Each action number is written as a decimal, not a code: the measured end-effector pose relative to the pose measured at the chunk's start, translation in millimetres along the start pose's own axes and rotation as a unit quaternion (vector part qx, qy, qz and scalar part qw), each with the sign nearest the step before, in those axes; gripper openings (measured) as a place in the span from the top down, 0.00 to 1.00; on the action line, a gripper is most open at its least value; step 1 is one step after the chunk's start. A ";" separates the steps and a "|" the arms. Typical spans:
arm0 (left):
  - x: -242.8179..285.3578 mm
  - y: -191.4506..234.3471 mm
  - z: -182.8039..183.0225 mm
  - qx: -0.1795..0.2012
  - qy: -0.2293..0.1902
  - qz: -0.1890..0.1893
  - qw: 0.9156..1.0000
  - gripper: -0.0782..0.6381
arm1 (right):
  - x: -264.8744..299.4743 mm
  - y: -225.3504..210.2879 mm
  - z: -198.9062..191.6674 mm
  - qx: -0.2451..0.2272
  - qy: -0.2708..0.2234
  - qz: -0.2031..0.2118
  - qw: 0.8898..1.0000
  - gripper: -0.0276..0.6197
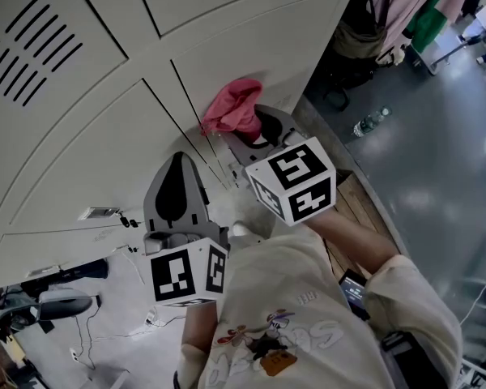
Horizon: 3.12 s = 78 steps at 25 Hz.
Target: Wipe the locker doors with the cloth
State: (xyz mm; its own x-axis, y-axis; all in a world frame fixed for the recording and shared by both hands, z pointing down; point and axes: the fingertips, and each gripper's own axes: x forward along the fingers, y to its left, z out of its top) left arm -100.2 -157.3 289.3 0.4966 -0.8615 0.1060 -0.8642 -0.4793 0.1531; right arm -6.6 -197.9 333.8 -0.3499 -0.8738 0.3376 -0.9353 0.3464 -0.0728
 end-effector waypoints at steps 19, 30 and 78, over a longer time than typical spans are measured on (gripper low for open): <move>0.9 0.6 1.6 -0.001 -0.002 -0.004 1.000 0.88 | -7.1 5.6 35.5 0.011 -0.040 0.023 0.999 0.71; 1.1 -7.0 9.4 0.001 -0.004 -0.009 1.000 0.88 | -15.7 20.7 68.4 0.009 -0.061 0.049 0.997 0.71; -20.4 -4.5 13.6 0.006 -0.019 0.006 1.000 0.88 | -76.0 34.4 139.7 -0.007 -0.217 0.045 0.975 0.70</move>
State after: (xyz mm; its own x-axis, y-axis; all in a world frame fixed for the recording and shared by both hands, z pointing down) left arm -107.6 -139.9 273.1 0.4827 -0.8730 0.0703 -0.8713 -0.4704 0.1399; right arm -19.6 -167.2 174.6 -0.4233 -0.9006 -0.0983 -0.8998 0.4306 -0.0700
